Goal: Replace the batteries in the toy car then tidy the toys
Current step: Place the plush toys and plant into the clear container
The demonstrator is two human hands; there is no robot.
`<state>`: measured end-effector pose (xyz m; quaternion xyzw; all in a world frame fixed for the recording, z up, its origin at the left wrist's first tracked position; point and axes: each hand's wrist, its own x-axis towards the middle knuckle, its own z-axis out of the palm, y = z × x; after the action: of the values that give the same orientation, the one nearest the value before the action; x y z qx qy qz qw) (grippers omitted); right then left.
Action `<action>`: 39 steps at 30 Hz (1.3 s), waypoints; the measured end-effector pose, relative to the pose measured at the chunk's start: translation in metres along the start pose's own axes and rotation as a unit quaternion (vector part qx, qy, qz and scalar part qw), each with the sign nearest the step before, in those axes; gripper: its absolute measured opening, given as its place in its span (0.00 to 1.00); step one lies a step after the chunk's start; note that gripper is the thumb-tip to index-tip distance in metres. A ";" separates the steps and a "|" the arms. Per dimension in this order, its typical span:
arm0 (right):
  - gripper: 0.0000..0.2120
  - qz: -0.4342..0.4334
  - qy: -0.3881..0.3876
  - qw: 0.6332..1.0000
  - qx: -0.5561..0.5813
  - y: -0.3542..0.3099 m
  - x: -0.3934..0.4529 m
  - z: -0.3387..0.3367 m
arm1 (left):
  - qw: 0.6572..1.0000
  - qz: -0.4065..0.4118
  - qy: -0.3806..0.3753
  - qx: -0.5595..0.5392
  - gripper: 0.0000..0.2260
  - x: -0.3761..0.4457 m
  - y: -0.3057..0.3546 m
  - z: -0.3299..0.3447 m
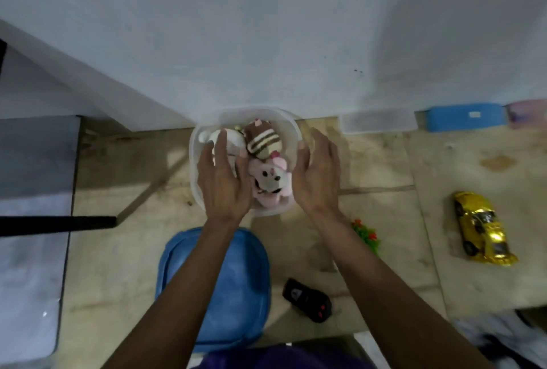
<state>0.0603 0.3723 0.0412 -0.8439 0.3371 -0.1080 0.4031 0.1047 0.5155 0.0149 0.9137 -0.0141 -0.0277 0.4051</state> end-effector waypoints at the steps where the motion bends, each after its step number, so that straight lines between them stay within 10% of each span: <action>1: 0.19 0.014 0.026 1.000 0.008 0.015 -0.005 -0.018 | 1.000 0.010 0.011 -0.024 0.24 -0.016 0.007 -0.003; 6: 0.24 0.117 0.099 0.985 -0.074 0.110 -0.055 -0.082 | 0.998 0.009 0.033 -0.047 0.20 -0.121 0.027 0.011; 11: 0.38 0.240 -0.007 0.966 -0.091 0.155 -0.101 -0.072 | 0.997 -0.047 -0.056 0.036 0.24 -0.223 0.019 0.058; 21: 0.30 0.047 -0.102 0.993 -0.037 0.160 -0.099 -0.057 | 0.966 -0.215 -0.063 0.128 0.26 -0.270 0.014 0.117; 39: 0.29 -0.025 -0.146 0.986 -0.074 0.184 -0.103 -0.073 | 0.994 -0.107 0.010 0.008 0.24 -0.271 -0.013 0.120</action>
<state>-0.1389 0.3135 -0.0405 -0.8861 0.2605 0.0319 0.3821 -0.1727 0.4489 -0.0643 0.9133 0.0876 -0.0621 0.3928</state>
